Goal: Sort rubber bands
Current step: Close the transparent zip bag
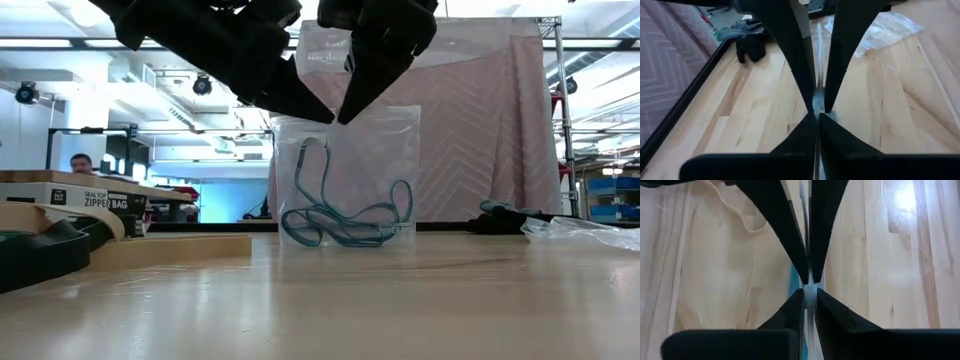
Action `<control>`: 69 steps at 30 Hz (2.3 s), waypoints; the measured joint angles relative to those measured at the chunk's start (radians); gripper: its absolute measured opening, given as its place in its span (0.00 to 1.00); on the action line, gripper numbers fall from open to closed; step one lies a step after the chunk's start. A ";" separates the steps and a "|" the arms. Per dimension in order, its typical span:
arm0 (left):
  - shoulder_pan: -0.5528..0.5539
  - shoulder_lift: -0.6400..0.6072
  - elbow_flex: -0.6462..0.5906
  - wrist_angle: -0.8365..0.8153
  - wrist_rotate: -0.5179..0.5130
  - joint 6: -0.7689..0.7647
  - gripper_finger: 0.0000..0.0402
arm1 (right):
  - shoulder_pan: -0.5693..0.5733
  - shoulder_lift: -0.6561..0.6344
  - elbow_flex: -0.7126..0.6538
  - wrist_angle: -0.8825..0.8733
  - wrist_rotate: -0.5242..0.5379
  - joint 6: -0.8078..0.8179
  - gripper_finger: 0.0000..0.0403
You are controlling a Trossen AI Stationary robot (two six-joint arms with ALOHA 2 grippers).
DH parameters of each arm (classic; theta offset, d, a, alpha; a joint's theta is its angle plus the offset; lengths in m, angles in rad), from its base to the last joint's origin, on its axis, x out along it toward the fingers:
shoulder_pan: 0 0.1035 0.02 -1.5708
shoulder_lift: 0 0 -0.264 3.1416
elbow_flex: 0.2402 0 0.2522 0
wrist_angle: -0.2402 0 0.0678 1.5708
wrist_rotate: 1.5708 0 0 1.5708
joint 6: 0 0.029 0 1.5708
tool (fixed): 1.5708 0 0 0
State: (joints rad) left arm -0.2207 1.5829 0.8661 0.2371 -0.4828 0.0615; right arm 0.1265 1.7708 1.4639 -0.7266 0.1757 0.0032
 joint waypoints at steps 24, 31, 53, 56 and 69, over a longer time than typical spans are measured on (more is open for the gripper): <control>0.000 -0.016 0.000 -0.083 -0.014 -0.041 0.00 | 0.000 -0.049 0.002 -0.177 -0.003 0.059 0.08; -0.003 -0.034 -0.004 -0.123 -0.051 -0.062 0.00 | 0.000 -0.067 0.001 -0.237 0.000 0.077 0.06; -0.007 -0.073 -0.014 -0.178 -0.085 -0.074 0.00 | 0.015 -0.109 -0.010 -0.350 0.028 0.159 0.10; -0.007 -0.076 -0.014 -0.179 -0.084 -0.076 0.00 | 0.049 -0.144 -0.083 -0.199 0.078 0.162 0.12; -0.006 -0.076 -0.014 -0.212 -0.058 -0.073 0.00 | 0.216 -0.096 -0.548 0.764 0.192 0.391 0.09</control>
State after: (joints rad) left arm -0.2270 1.5066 0.8526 0.0251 -0.5405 -0.0119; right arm 0.3429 1.6747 0.9156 0.0373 0.3681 0.3940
